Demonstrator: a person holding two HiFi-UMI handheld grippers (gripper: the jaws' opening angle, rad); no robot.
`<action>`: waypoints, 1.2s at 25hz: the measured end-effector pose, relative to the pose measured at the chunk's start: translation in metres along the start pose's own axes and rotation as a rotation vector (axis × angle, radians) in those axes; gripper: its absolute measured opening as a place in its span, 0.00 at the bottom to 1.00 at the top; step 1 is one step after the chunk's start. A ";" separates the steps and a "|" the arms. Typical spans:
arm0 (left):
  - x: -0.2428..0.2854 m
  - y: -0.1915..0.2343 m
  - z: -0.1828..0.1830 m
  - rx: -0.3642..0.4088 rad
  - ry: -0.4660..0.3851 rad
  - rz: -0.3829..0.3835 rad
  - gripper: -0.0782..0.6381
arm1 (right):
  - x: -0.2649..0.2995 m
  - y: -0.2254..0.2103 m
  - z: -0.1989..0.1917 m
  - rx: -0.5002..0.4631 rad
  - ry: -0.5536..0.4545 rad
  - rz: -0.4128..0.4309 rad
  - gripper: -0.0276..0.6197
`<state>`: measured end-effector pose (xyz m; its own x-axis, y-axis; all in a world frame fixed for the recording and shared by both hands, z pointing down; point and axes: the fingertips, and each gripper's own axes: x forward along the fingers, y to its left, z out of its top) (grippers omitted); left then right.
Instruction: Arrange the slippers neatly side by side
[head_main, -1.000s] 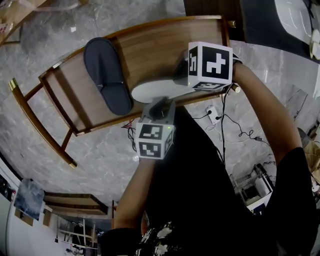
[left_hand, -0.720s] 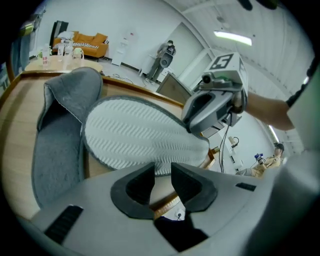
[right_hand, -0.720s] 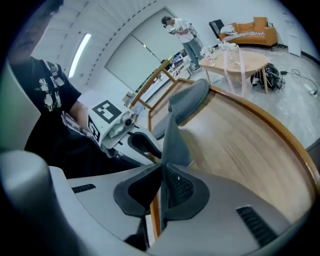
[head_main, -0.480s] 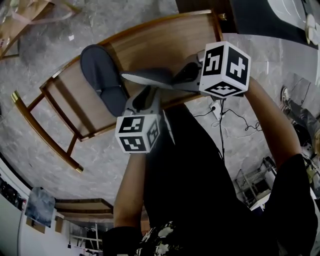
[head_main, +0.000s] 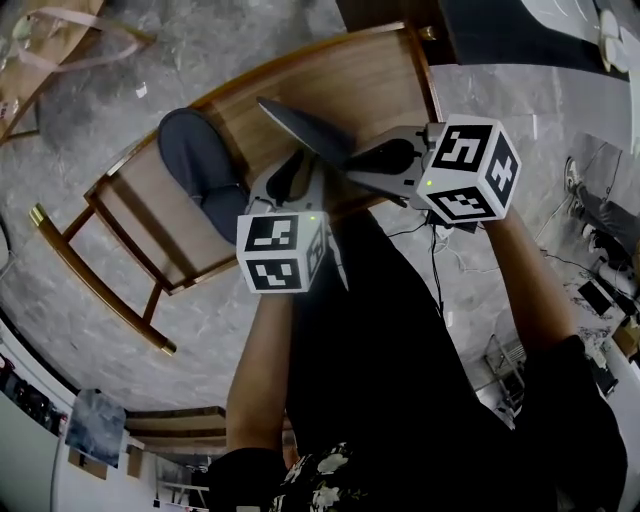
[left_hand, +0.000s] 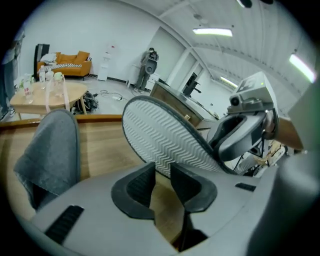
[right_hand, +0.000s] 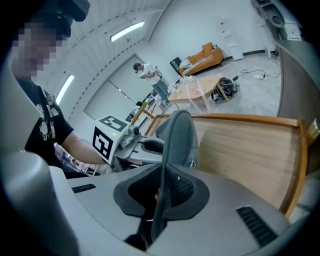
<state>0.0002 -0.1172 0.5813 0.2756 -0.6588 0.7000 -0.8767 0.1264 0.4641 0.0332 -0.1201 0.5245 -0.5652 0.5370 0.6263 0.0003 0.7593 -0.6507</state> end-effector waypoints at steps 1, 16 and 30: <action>0.002 -0.002 0.001 0.024 0.004 -0.002 0.23 | -0.001 0.000 -0.001 0.017 -0.023 -0.014 0.08; 0.016 0.023 0.007 0.097 0.020 0.059 0.19 | 0.030 -0.007 0.001 0.214 -0.321 -0.146 0.06; -0.042 0.050 0.005 0.093 -0.042 0.128 0.21 | 0.048 -0.023 0.019 0.169 -0.417 -0.257 0.04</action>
<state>-0.0570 -0.0866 0.5727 0.1440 -0.6727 0.7258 -0.9370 0.1433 0.3187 -0.0095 -0.1188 0.5616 -0.8104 0.1220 0.5731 -0.2959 0.7589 -0.5800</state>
